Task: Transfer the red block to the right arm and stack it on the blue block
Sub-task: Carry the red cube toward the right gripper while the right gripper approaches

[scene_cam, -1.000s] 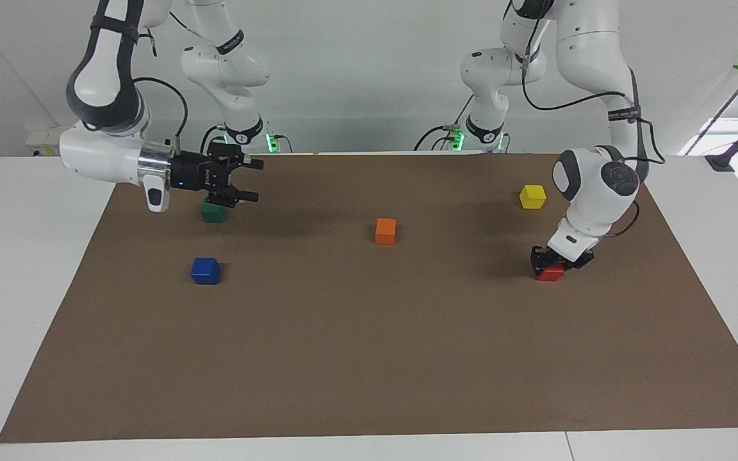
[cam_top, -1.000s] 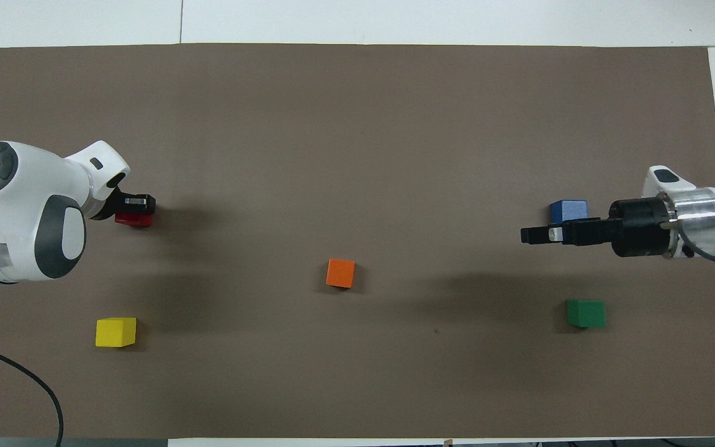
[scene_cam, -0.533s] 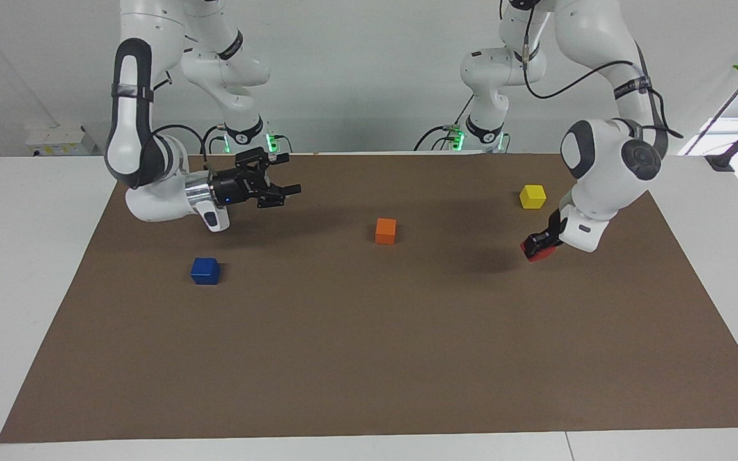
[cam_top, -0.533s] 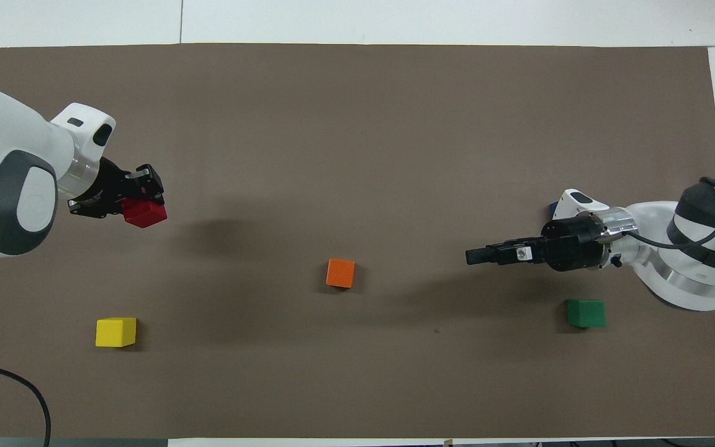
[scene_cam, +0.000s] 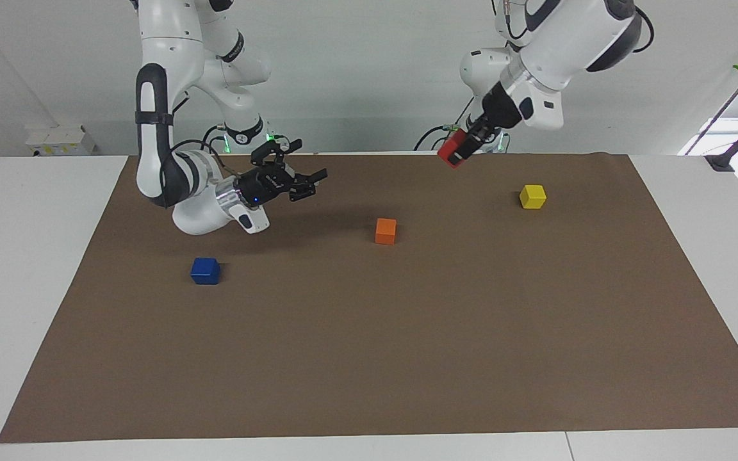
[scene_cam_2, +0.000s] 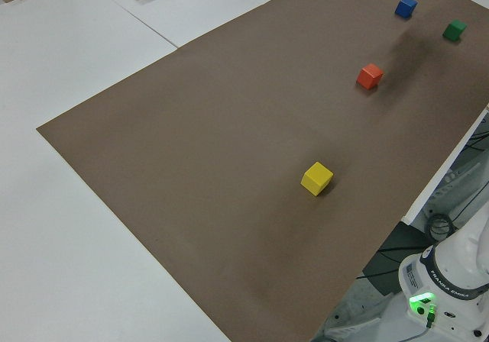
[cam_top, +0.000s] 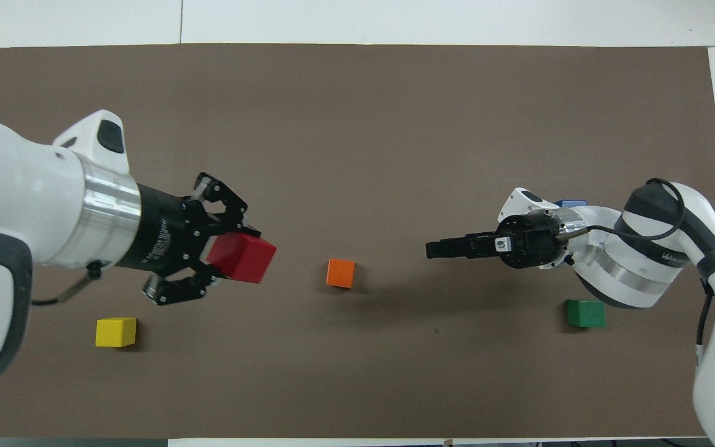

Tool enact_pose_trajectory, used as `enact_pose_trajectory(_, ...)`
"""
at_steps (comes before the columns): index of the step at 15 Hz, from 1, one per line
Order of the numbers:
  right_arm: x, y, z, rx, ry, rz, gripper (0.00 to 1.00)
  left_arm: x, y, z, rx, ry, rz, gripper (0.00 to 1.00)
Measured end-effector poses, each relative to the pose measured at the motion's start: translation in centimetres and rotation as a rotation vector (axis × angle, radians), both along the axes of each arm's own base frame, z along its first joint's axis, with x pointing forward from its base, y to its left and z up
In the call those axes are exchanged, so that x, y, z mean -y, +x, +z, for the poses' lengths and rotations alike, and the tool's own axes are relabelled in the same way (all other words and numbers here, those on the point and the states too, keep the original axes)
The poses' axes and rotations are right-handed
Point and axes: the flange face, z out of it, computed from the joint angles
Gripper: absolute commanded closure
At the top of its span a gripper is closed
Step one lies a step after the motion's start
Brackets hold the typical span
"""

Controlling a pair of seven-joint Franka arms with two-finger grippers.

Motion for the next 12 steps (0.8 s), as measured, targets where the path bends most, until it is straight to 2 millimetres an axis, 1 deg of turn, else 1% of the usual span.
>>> enact_pose_trajectory(2, -2.2, -0.5, 0.0, -0.013, 0.031, 0.003, 0.0, 4.5, -2.0, 0.5, -0.048, 0.011, 0.162, 1.0)
enact_pose_trajectory(3, -3.0, -0.8, 0.0, -0.023, 0.052, -0.001, 0.0, 6.1, -2.6, 0.6, -0.07, 0.0, 0.229, 1.0)
enact_pose_trajectory(4, -3.8, -1.1, 0.0, -0.032, 0.081, -0.001, 0.0, 7.1, -3.0, 0.7, -0.1, -0.025, 0.281, 1.0)
enact_pose_trajectory(5, -4.8, -1.5, -0.1, -0.043, 0.117, 0.006, 0.0, 7.5, -3.2, 0.8, -0.13, -0.046, 0.318, 1.0)
enact_pose_trajectory(7, -6.8, -2.5, -0.7, -0.065, 0.198, 0.027, 0.0, 7.4, -2.9, 0.7, -0.155, -0.067, 0.361, 1.0)
enact_pose_trajectory(9, -8.6, -3.3, -1.3, -0.075, 0.241, 0.044, 0.0, 7.3, -2.4, 0.0, -0.159, -0.1, 0.407, 1.0)
enact_pose_trajectory(12, -9.8, -4.0, -2.0, -0.078, 0.292, 0.058, 0.0, 7.5, -2.2, -1.0, -0.169, -0.132, 0.446, 1.0)
